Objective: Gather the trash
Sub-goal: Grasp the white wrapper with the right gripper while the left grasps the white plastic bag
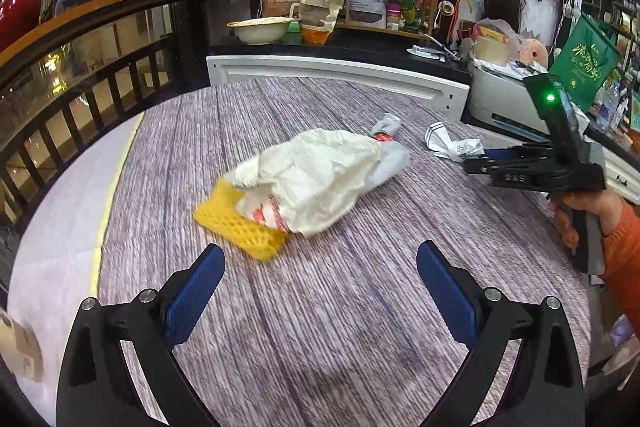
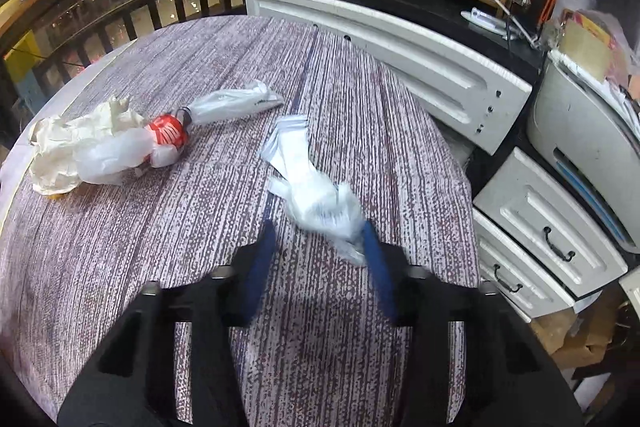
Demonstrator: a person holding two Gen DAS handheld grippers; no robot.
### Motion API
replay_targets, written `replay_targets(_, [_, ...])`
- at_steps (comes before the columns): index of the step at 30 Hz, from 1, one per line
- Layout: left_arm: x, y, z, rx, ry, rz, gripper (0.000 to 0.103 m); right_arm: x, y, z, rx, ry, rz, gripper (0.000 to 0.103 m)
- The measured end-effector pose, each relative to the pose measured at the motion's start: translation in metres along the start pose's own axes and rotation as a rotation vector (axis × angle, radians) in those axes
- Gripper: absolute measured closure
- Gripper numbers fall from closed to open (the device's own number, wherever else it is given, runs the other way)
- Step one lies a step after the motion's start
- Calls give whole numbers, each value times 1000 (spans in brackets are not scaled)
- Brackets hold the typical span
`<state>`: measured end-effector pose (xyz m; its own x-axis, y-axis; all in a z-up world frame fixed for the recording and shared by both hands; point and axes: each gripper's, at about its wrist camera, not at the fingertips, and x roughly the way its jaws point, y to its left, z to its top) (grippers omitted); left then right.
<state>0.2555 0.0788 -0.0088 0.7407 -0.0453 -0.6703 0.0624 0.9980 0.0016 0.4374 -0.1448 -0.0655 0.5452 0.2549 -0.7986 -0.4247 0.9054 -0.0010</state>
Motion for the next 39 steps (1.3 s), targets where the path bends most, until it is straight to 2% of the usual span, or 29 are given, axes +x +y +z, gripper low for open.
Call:
replay_targets(2, [8, 1, 5, 27, 1, 17, 8, 1, -3, -2, 14, 1, -8, 85])
replay_targets(7, [30, 6, 19, 73, 37, 17, 8, -4, -5, -6, 18, -7, 3, 95])
replay_targets(11, [36, -2, 27, 186, 39, 27, 8, -7, -4, -9, -6, -10, 6, 95])
replay_targets(13, [44, -7, 30, 242, 57, 55, 8, -9, -4, -10, -12, -7, 13, 98])
replay_targets(15, [52, -9, 32, 275, 76, 74, 19, -13, -4, -12, -11, -13, 31, 99])
replay_targets(17, [57, -8, 34, 272, 98, 67, 37, -18, -5, -14, 0, -22, 40, 99])
replay_targets(18, [58, -6, 34, 266, 104, 64, 41, -20, -6, -15, 6, -26, 45, 99])
replay_targets(19, [59, -5, 34, 260, 105, 64, 50, -23, -6, -17, 11, -29, 52, 99])
replay_targets(20, [60, -4, 34, 252, 107, 64, 63, -24, -6, -18, 14, -31, 55, 99])
replay_targets(23, [61, 0, 35, 211, 111, 59, 84, -31, -3, -23, 12, -42, 62, 99])
replay_targets(28, [51, 3, 34, 160, 65, 47, 87, -43, -4, -30, 33, -67, 82, 99])
replay_targets(31, [41, 3, 33, 139, 38, 41, 96, -48, -4, -32, 38, -77, 90, 99])
replay_targets(39, [10, 8, 31, 51, -37, -5, 99, -70, -1, -45, 58, -119, 126, 99])
